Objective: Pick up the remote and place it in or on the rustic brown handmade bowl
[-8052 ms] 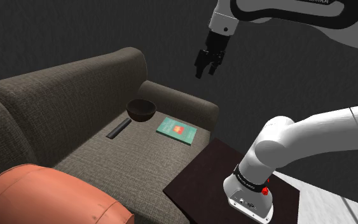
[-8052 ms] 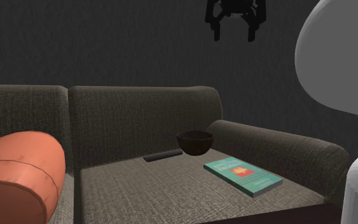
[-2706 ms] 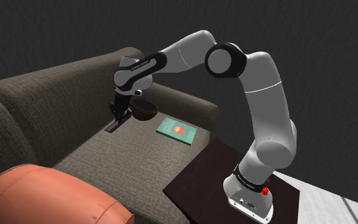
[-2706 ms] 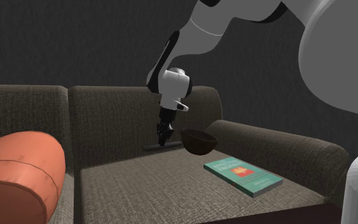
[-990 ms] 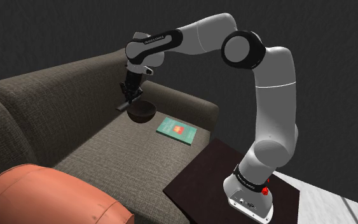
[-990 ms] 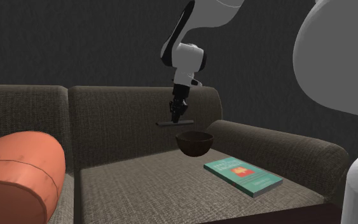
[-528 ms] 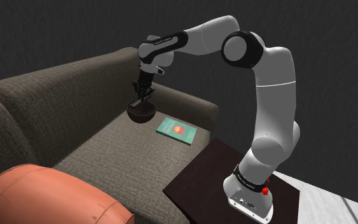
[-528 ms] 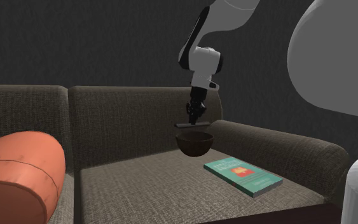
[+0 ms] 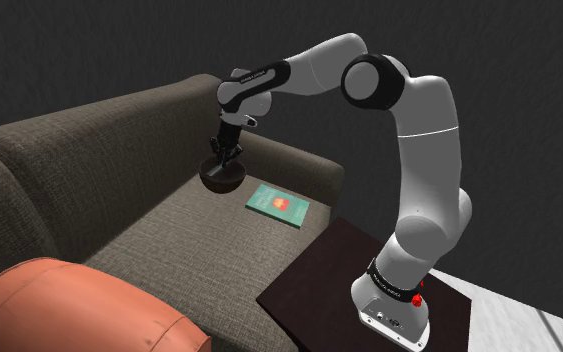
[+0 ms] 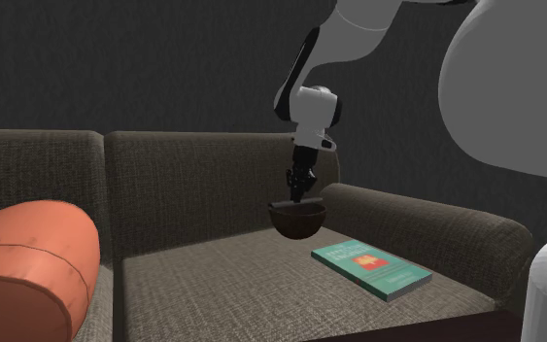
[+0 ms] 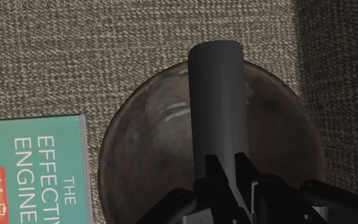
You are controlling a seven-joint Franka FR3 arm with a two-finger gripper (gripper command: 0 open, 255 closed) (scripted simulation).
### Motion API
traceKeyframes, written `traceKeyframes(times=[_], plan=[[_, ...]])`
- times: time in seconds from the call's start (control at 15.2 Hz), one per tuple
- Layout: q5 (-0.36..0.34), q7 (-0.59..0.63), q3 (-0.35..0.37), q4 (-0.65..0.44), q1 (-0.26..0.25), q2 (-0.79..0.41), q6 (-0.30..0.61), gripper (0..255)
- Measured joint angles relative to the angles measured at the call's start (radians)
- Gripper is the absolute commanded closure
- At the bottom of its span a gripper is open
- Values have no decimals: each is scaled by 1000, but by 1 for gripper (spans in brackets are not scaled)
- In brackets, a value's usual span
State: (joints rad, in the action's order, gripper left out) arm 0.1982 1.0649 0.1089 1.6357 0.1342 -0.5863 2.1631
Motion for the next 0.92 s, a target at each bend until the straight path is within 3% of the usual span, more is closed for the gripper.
traceKeyframes(times=[0.53, 0.59, 0.92], plan=[[1, -5, 0, 7, -1, -21, 26, 255], [1, -5, 0, 8, -1, -20, 26, 0], [2, -6, 0, 10, 0, -16, 27, 0]])
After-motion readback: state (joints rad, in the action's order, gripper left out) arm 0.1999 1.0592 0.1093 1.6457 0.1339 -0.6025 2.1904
